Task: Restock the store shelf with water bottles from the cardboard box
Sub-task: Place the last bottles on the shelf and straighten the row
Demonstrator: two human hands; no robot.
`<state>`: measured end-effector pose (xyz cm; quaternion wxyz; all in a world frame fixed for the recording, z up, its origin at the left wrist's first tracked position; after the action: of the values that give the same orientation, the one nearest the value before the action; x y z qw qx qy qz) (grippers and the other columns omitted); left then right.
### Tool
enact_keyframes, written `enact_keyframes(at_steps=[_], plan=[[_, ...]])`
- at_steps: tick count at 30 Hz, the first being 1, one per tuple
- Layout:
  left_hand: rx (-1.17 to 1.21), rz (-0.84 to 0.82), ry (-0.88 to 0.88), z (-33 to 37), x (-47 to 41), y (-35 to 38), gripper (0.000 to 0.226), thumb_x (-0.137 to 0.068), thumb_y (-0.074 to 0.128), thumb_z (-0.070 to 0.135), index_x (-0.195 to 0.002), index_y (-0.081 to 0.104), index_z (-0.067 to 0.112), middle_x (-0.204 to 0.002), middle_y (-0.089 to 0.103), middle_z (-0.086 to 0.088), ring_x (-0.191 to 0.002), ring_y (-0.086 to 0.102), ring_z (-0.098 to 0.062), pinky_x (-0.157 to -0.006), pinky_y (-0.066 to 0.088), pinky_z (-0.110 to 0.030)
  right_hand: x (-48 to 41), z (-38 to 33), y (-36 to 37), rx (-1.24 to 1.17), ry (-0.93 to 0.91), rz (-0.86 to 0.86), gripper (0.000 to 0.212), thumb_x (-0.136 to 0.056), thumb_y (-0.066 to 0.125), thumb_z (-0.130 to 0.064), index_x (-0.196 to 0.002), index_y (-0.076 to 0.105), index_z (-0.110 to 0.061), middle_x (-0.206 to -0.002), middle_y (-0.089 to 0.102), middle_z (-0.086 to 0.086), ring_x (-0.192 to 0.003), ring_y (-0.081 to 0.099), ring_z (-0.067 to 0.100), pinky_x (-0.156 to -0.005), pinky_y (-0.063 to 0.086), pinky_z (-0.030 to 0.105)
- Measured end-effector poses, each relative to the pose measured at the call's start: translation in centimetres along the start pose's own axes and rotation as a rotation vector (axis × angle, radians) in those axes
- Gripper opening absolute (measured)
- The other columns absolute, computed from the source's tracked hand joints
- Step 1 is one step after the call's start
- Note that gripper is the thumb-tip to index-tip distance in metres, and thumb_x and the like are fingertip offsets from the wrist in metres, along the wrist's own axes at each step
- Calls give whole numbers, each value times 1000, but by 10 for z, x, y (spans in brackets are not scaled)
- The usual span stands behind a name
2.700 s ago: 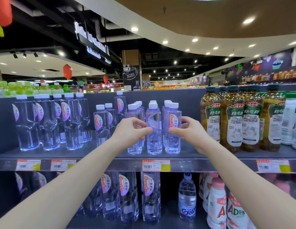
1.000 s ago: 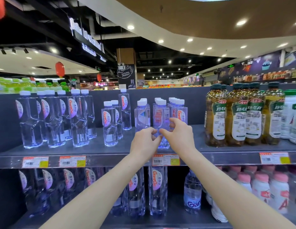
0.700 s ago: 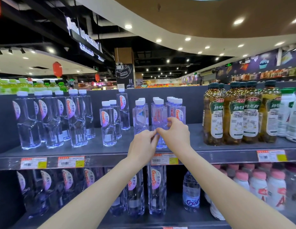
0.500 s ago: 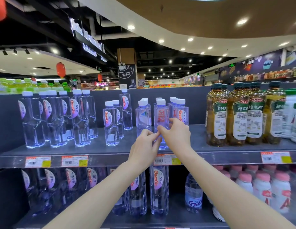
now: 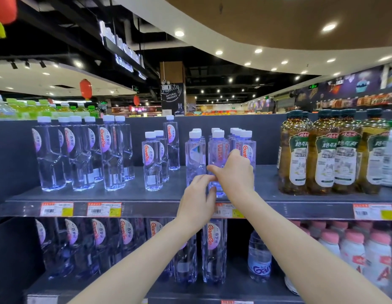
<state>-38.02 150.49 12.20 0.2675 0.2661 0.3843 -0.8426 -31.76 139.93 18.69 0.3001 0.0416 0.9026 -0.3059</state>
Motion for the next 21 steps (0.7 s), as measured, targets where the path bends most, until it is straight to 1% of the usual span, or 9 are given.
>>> enact_keyframes(at_steps=[3, 5, 7, 9, 12, 14, 16, 19, 21], plan=[[19, -8, -15, -3, 2, 0, 33, -104, 52, 18, -135, 59, 26, -136, 60, 12, -99, 65, -17, -94, 49, -33, 0, 0, 0, -8, 15, -12, 39, -89, 74, -35, -99, 47, -9, -71, 40, -5, -79, 50, 28, -66, 39, 33], [27, 6, -46, -3, 0, -1, 34, -105, 51, 21, -138, 55, 24, -139, 58, 11, -104, 68, -22, -97, 51, -37, -2, 1, 0, -33, 37, -36, 36, -88, 73, -34, -100, 51, -8, -74, 44, -4, -81, 50, 28, -63, 36, 32], [27, 45, -80, 0, -3, -5, 36, -105, 52, 23, -141, 53, 22, -134, 59, 10, -113, 64, -19, -99, 49, -34, -4, 1, -1, -42, 36, -68, 35, -88, 73, -34, -100, 53, -8, -80, 51, -1, -79, 50, 25, -53, 30, 29], [23, 68, -127, 1, -8, -9, 41, -105, 52, 27, -145, 51, 19, -122, 62, 10, -115, 61, -17, -96, 49, -34, -6, 1, -1, -51, 34, -108, 34, -88, 73, -33, -102, 54, -8, -87, 55, 2, -75, 49, 20, -50, 28, 26], [-31, 36, -171, 1, -17, -11, 43, -106, 51, 32, -146, 52, 19, -101, 65, 10, -101, 64, -18, -88, 51, -37, -11, 2, -1, -80, 38, -162, 35, -87, 72, -31, -105, 56, -6, -94, 61, 7, -70, 50, 16, -52, 37, 29], [-64, 15, -191, -1, -21, -9, 43, -106, 50, 35, -146, 54, 19, -99, 71, 3, -97, 65, -19, -88, 53, -39, -13, 3, -3, -101, 38, -198, 36, -87, 72, -28, -108, 58, -3, -94, 63, 11, -66, 51, 15, -59, 46, 34], [-64, 16, -210, 0, -22, -8, 43, -105, 51, 35, -144, 55, 18, -100, 75, 0, -98, 66, -19, -88, 53, -38, -14, 3, -6, -117, 36, -229, 36, -86, 70, -22, -111, 60, 2, -93, 64, 18, -70, 51, 20, -67, 53, 40], [-24, 46, -228, 3, -22, -8, 33, -103, 57, 33, -132, 61, 16, -89, 76, 4, -94, 67, -15, -83, 50, -34, -14, 3, -9, -137, 29, -246, 28, -86, 67, -19, -102, 61, 2, -84, 63, 15, -71, 52, 22, -62, 48, 35], [-4, 59, -239, 5, -23, -9, 29, -102, 61, 32, -126, 62, 15, -86, 75, 6, -91, 64, -12, -78, 44, -29, -13, 4, -9, -143, 16, -248, 28, -88, 67, -20, -108, 64, 0, -96, 70, 12, -79, 60, 23, -67, 50, 35]])
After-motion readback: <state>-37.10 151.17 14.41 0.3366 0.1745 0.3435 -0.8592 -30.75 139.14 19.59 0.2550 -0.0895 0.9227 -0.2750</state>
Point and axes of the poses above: each hand's wrist, its own x-axis away from the middle knuckle, its own y-axis out of the palm, z = x × y, the point moved 4 cm from there along -x, towards the middle knuckle
